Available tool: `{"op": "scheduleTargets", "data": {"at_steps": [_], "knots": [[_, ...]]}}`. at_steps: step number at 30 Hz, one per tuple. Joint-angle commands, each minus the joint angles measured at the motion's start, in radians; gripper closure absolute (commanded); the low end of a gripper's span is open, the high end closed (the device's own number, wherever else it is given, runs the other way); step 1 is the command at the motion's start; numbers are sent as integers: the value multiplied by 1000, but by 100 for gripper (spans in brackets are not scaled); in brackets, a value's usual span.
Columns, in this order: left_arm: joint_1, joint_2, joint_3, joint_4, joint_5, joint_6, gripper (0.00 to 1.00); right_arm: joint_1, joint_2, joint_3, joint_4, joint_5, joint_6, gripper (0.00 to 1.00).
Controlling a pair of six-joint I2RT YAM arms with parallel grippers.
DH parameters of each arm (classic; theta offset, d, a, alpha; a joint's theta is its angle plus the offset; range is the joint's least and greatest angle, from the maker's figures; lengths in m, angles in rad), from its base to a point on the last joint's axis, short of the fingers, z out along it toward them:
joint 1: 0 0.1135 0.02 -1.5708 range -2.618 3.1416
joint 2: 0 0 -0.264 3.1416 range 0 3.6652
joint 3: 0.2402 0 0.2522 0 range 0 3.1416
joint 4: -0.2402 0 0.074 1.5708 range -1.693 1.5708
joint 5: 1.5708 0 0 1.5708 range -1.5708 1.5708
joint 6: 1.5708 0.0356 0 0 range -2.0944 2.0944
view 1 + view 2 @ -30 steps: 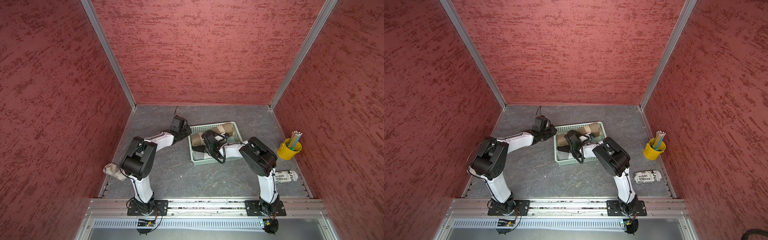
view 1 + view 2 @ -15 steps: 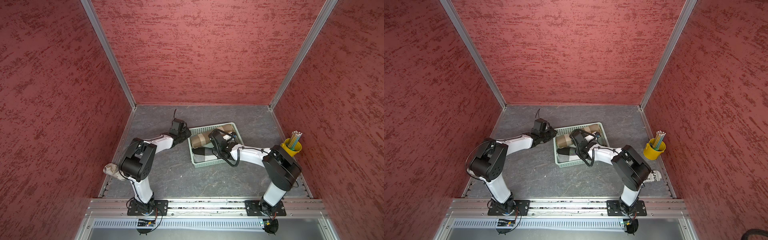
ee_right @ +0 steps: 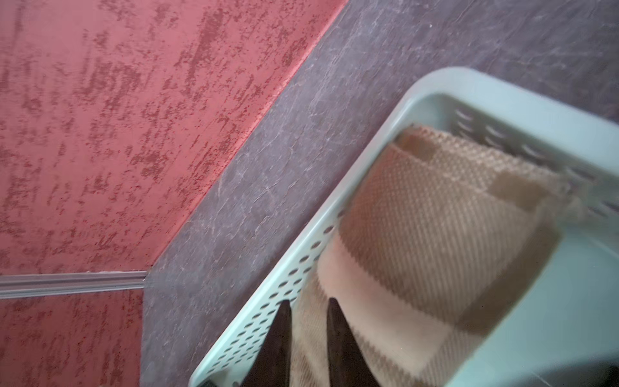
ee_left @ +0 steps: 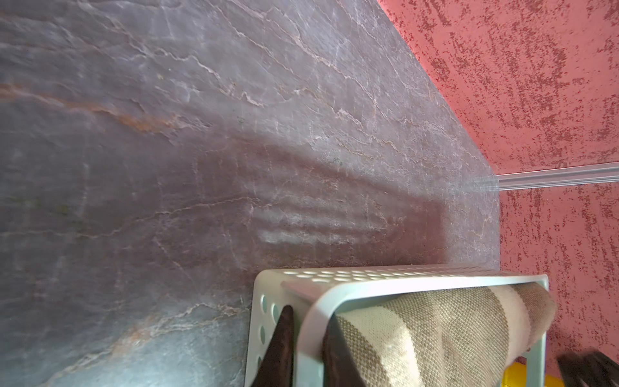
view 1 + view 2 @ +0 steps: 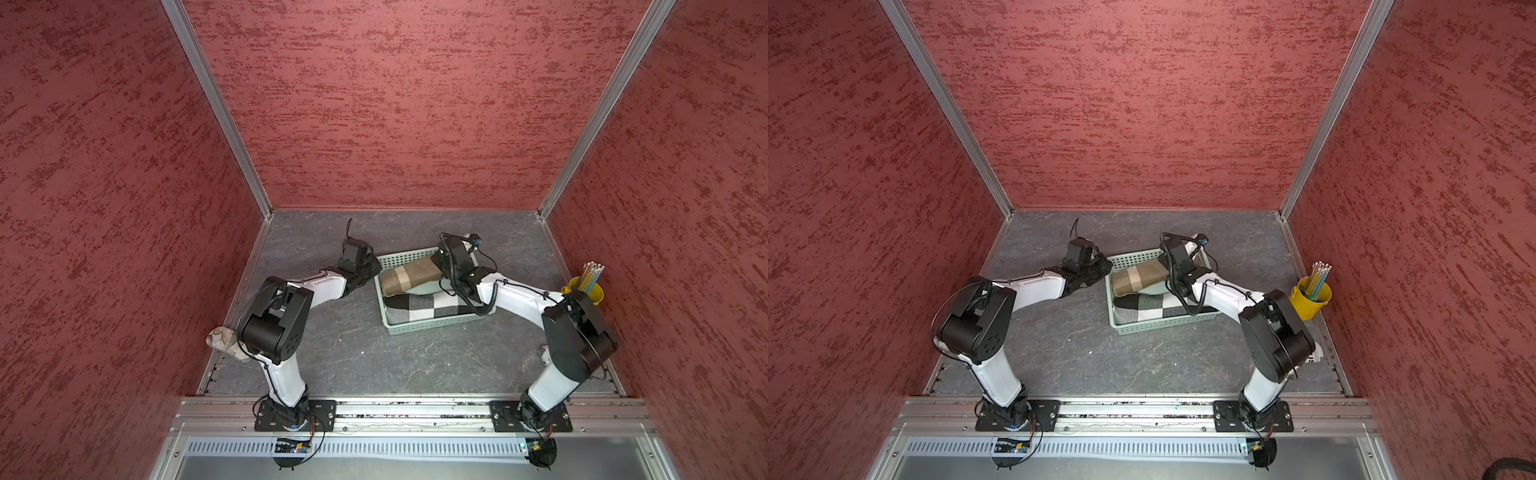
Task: Roll up the scarf and place it into the basket
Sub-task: Place the scarf in the basket, then move the basket to the center of the board.
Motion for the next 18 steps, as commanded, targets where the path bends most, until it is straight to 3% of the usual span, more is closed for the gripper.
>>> {"op": "scheduleTargets", "data": {"at_steps": [1,12,15,18], "knots": [[10,6,-10,-7,-13,-27,91,-32,57,27,31,-79,-97,83],[65,38,97,-57,-49,-16,92,-126,175,84,-79,-134,-47,90],[87,69,142,-49,-33,0,92,-131,198,132,-24,-188,-92,80],[111,127,221,-79,4,28,91,-135,196,208,49,-246,-175,60]]}}
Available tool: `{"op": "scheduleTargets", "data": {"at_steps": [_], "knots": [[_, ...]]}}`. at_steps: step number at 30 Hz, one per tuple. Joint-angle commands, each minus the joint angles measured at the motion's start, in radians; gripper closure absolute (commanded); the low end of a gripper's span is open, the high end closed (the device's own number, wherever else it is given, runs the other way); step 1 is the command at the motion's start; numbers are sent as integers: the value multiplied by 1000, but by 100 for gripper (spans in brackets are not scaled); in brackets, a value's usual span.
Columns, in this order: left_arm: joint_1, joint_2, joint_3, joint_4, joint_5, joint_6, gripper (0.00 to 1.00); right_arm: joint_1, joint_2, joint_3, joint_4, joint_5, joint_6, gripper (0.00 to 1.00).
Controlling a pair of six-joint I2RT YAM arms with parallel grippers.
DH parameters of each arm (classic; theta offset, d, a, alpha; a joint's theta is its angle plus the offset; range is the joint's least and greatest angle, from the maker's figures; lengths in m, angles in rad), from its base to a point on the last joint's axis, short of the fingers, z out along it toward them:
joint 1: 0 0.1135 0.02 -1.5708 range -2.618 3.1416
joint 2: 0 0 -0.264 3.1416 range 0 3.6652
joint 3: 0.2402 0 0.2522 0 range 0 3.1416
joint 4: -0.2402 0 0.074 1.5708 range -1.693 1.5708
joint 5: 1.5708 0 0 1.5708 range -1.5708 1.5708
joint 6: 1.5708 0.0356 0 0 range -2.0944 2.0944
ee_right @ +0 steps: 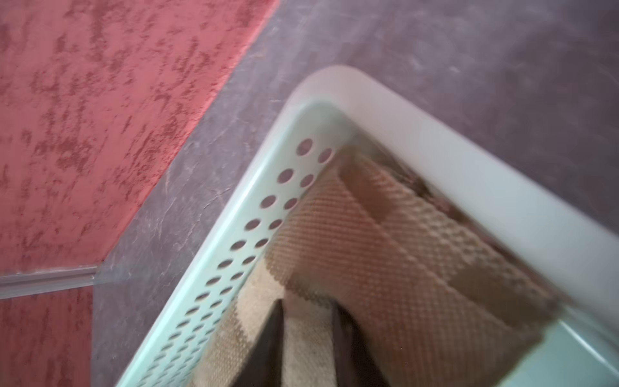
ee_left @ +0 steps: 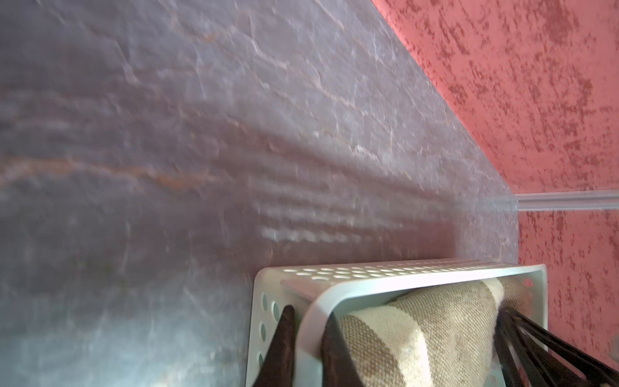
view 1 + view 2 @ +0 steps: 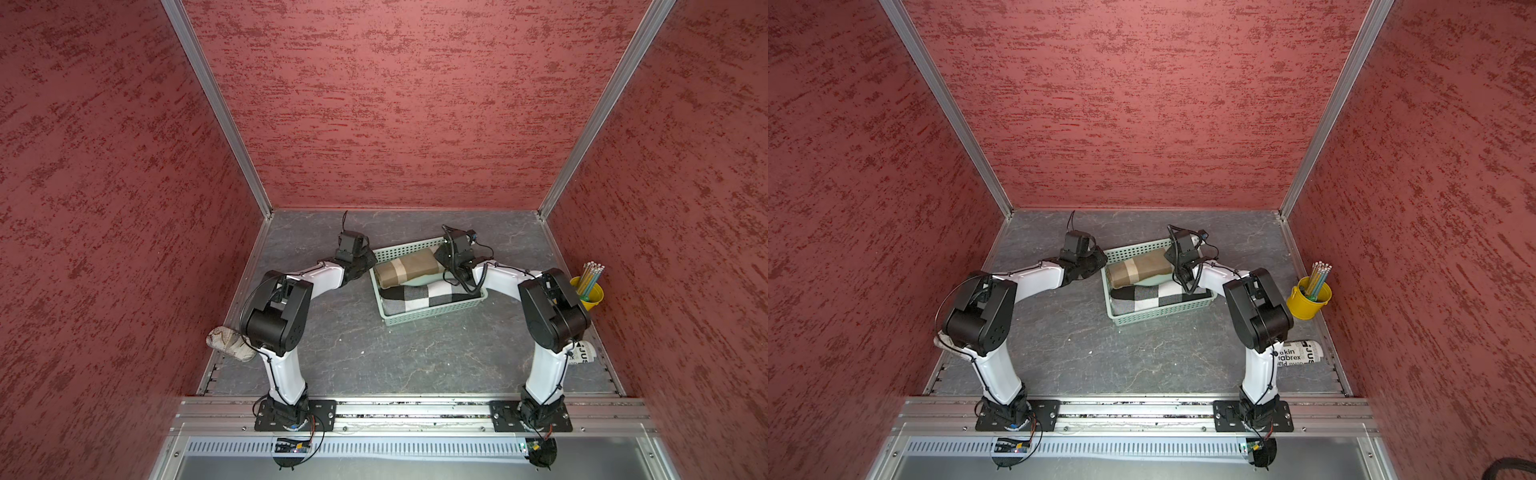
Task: Roll up the scarf and place it into the basket
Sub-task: Move the basket to the center of the board.
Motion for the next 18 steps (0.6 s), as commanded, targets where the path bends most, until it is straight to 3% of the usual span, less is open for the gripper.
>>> {"op": "scheduleTargets", "data": {"at_steps": [1,4,6,10,13,15,17,18], "knots": [[48,59,89,18,25,-10,90,-16,2,104,29,-73,-103,56],[82,102,145,8,59,0,86,-24,-26,206,-15,-91,-181,49],[107,130,186,-1,89,12,76,-29,-64,223,-27,-92,-216,44],[153,141,226,-5,156,28,27,-46,-188,133,-21,-55,-274,32],[177,70,191,-10,156,47,7,-70,-299,-4,6,-11,-321,20],[198,-4,142,-11,155,62,0,-90,-377,-98,4,33,-356,12],[221,-96,79,-20,146,93,1,-109,-458,-191,-7,96,-398,2],[229,-149,43,-35,133,120,1,-117,-509,-240,-9,136,-428,1]]}}
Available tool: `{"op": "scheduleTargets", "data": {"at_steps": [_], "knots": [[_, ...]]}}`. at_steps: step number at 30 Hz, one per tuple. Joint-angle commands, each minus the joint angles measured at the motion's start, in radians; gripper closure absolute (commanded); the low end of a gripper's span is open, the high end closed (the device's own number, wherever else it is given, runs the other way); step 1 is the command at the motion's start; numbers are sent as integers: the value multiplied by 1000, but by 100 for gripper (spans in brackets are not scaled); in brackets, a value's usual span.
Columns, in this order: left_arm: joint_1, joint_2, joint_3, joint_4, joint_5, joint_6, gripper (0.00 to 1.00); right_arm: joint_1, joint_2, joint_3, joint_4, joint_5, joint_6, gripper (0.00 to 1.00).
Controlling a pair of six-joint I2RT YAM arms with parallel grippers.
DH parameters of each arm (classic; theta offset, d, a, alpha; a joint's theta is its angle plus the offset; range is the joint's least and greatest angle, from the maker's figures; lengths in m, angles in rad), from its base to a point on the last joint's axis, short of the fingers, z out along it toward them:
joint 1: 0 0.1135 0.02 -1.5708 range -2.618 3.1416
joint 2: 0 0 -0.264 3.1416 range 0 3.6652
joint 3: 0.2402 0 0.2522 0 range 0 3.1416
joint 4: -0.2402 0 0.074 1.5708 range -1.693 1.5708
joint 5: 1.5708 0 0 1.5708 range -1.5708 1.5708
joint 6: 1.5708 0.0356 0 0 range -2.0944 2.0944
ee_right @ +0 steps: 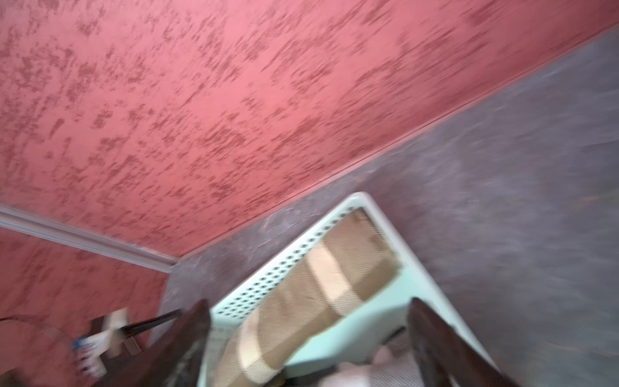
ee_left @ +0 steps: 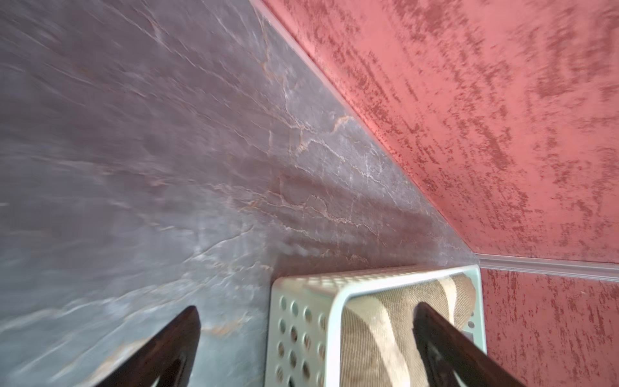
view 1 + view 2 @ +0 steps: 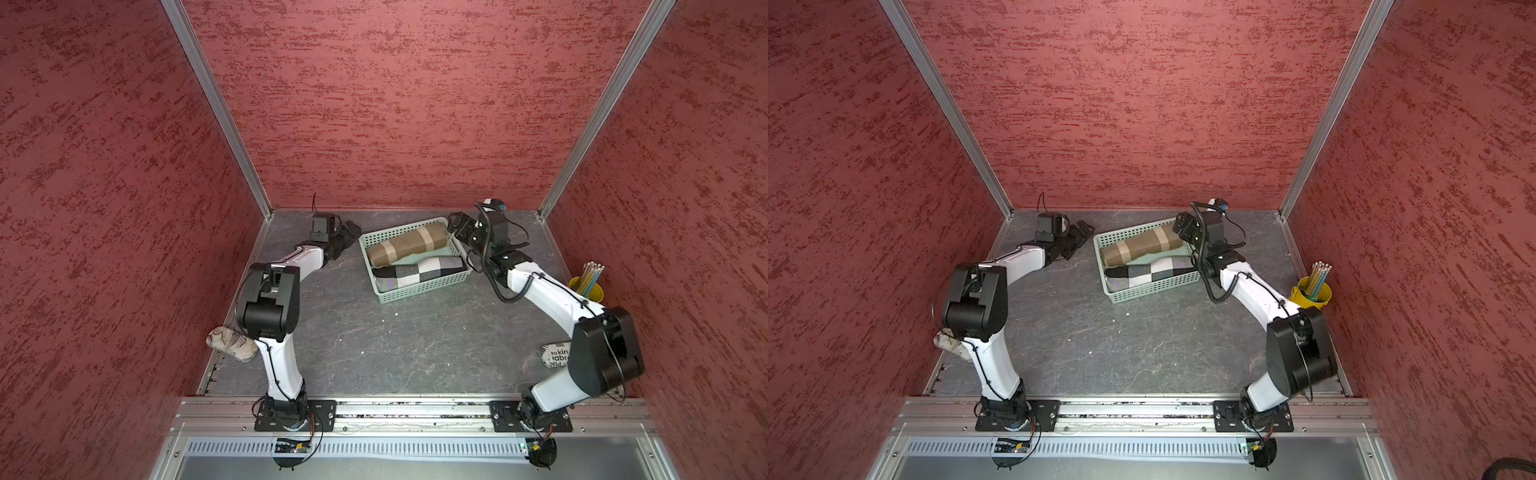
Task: Roll up the scarf and place it into the basket
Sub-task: Move the basket to the center of the board, then reset both arms
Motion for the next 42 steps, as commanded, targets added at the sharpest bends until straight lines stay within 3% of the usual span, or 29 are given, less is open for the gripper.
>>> {"op": "scheduleTargets", "data": {"at_steps": [1,4,7,11,16,22,26,31,36,39,41,42], "knots": [[25,-181,-85,-37,-30,103,0,-31,-109,-133,-20,153,-125,1],[32,-335,-198,-95,-145,235,1,-58,-213,-263,14,244,-211,1],[54,-502,-375,-40,-261,364,1,-84,-300,-426,165,311,-358,1],[126,-708,-620,140,-318,516,1,-109,-361,-645,472,348,-528,1],[175,-839,-832,391,-327,711,1,-177,-322,-733,636,300,-554,1],[230,-722,-917,682,-202,716,1,-215,-205,-842,983,235,-636,1],[226,-636,-837,589,-147,739,1,-249,-136,-847,1060,186,-643,1],[194,-601,-950,797,-106,752,0,-310,-76,-846,1114,91,-619,1],[178,-518,-924,871,-32,738,1,-345,59,-838,1211,3,-605,1],[117,-386,-901,950,-73,793,1,-361,64,-816,1169,-42,-602,1],[122,-304,-893,1030,-85,785,1,-375,63,-807,1151,-80,-597,1],[150,-329,-867,931,-56,765,0,-384,67,-796,1142,-109,-596,1]]}}
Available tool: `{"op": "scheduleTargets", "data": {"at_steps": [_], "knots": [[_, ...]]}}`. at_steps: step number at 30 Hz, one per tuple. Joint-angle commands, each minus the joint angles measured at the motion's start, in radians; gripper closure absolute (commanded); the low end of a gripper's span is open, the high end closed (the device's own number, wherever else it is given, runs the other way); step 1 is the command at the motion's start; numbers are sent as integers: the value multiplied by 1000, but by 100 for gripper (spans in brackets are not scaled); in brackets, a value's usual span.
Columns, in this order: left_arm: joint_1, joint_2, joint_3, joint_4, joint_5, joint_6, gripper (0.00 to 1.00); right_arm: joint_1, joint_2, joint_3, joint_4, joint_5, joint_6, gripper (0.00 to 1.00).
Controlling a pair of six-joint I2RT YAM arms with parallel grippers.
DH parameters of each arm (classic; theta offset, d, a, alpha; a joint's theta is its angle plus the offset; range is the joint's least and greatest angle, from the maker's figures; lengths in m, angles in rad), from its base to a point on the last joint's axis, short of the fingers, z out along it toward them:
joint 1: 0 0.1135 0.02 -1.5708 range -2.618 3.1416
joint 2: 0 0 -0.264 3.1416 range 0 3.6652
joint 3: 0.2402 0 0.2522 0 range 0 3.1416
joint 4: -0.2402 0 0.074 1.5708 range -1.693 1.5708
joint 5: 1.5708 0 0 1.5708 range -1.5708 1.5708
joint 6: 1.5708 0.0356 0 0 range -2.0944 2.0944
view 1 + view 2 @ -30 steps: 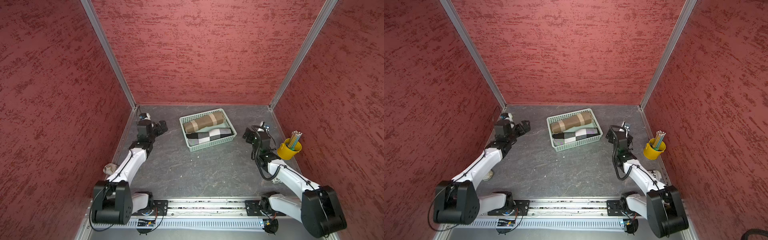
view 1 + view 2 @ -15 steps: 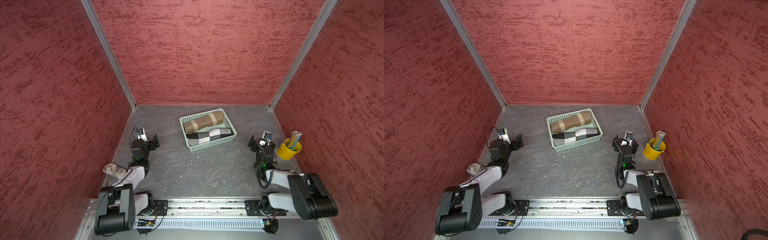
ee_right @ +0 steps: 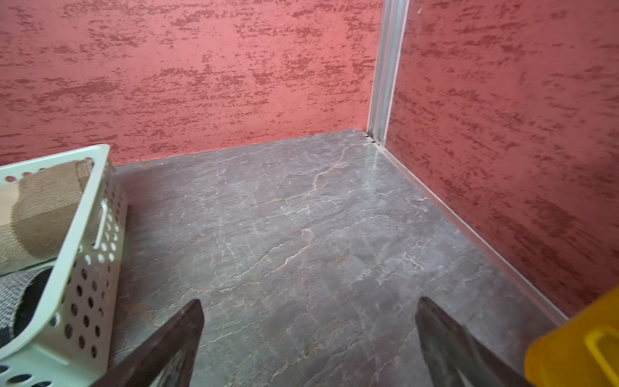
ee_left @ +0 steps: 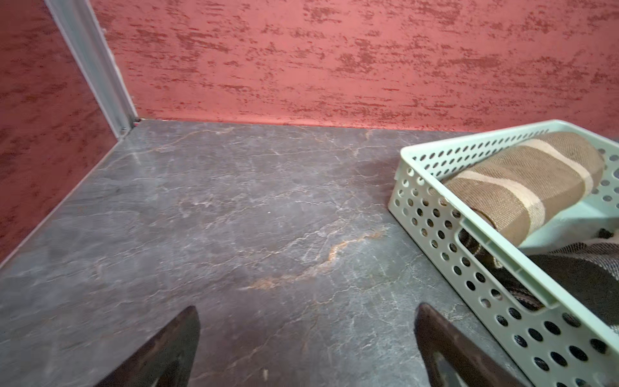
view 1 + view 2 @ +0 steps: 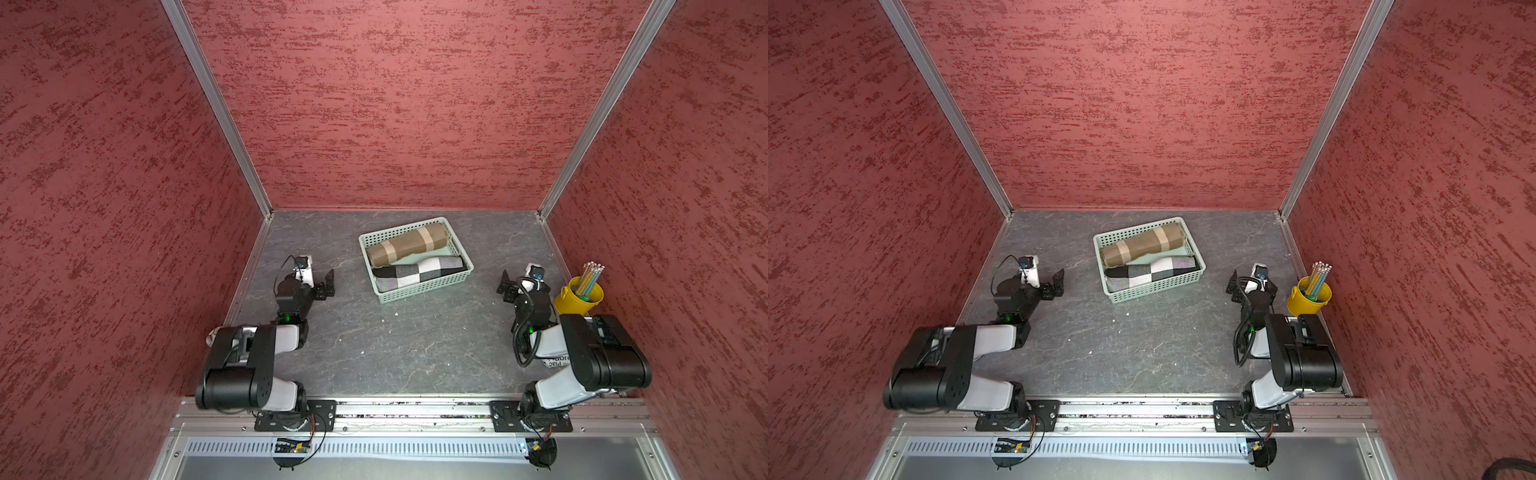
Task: Roll up the scarf and place it into the basket
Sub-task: Reset both arms
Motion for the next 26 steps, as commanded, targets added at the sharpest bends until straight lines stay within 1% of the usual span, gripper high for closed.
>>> {"op": "scheduleTargets", "data": {"at_steps": [1,3,4,5,6,10,15,26], "knots": [[48,34,60,24,31,-24,1,-25,-9,60,-27,-122,5,1],[38,25,66,-9,-4,-25,1,-26,-7,62,-32,-129,5,1],[36,29,62,11,-7,-23,0,-26,-6,62,-32,-127,2,1],[36,21,67,-19,-9,-23,1,-26,-6,62,-32,-127,2,1],[34,30,61,9,-10,-24,1,-26,-6,63,-33,-125,1,1],[28,23,64,-9,-23,-18,0,-26,-7,59,-23,-126,1,1],[5,25,58,8,-65,-6,0,-26,-5,54,-16,-121,2,1],[5,25,59,4,-65,-8,1,-26,-7,54,-16,-121,1,1]]}}
